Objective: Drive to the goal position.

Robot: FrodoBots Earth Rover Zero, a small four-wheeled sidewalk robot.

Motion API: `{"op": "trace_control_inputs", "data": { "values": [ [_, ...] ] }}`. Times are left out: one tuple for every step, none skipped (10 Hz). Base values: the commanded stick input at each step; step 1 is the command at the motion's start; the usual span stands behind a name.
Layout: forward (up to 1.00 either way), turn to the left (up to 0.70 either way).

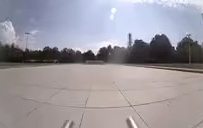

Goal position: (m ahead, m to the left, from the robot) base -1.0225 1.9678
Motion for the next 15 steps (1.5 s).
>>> {"op": "trace_control_inputs", "data": {
  "values": [
    [0.70, 0.02],
    [0.70, 0.02],
    [0.70, 0.02],
    [0.70, 0.03],
    [0.70, 0.02],
    [0.70, 0.02],
    [0.70, 0.03],
    [0.70, 0.12],
    [0.70, 0.24],
    [0.70, 0.28],
    [0.70, 0.12],
    [0.70, 0.02],
    [0.70, 0.02],
    [0.70, 0.03],
    [0.70, 0.03]
  ]
}}
